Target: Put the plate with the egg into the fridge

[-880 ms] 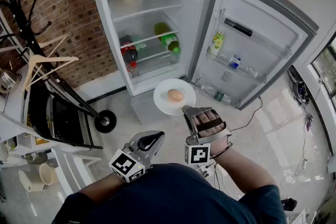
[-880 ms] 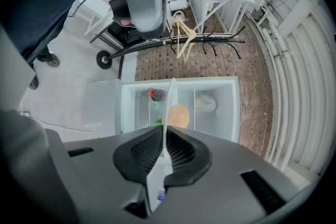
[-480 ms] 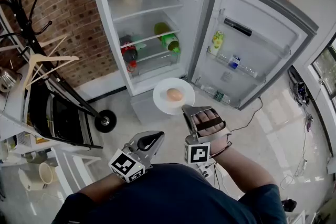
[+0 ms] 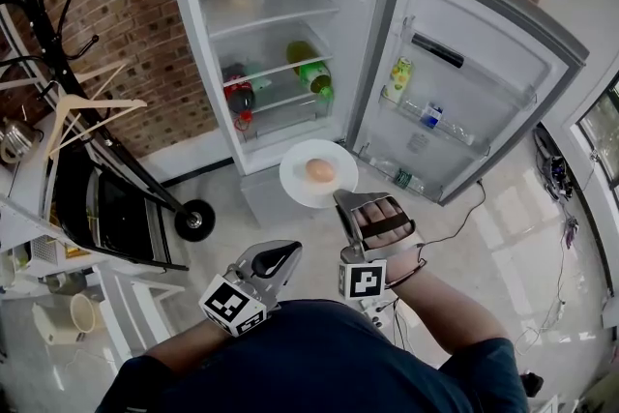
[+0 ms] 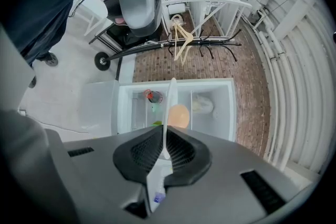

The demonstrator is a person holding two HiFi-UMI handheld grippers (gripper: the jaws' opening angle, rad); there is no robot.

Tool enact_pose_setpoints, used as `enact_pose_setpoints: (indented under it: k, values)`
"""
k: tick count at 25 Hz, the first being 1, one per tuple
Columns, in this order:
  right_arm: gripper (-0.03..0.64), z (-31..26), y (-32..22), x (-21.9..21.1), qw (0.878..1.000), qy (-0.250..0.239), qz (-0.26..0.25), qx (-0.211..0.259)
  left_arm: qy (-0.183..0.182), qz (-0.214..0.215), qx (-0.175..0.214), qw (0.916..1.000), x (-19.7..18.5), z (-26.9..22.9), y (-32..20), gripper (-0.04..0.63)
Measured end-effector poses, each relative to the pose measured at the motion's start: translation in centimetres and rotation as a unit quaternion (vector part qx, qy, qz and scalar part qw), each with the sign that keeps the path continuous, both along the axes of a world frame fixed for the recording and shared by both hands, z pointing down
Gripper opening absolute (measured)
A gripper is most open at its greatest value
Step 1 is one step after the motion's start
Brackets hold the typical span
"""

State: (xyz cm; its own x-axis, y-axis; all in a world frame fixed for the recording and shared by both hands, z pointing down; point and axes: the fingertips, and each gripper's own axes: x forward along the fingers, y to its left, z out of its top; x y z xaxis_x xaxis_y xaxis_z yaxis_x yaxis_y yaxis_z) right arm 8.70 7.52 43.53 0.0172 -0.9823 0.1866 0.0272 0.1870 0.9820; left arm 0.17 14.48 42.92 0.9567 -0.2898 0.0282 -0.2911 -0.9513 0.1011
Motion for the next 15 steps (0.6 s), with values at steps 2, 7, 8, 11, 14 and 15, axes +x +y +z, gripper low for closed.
enact_pose_setpoints:
  k: [2,7,8,11,14,15]
  values:
    - [0.023,0.2,0.1,0.3,1.000,0.000,-0.003,0.001,0.001,-0.007,-0.002,1.0000,0.2,0.2,0.2,0.003]
    - [0.021,1.2,0.0,0.7,1.000,0.003,-0.019,-0.005,0.004,-0.026,-0.004,0.9996,0.7,1.1,0.5,0.003]
    - [0.021,1.4,-0.1,0.7,1.000,0.004,-0.022,-0.007,0.004,-0.030,-0.004,0.9995,0.8,1.2,0.4,0.003]
    - [0.022,1.4,-0.7,0.4,0.999,0.002,-0.035,-0.006,0.006,-0.039,-0.003,0.9992,0.7,1.4,-0.2,0.003]
    - [0.021,1.5,-1.9,0.2,0.999,0.000,-0.043,-0.006,0.005,-0.047,-0.003,0.9989,0.8,1.6,-1.4,0.003]
    - [0.023,1.8,-2.4,0.3,0.999,0.000,-0.043,-0.008,0.004,-0.049,-0.004,0.9988,0.8,1.7,-1.8,0.003]
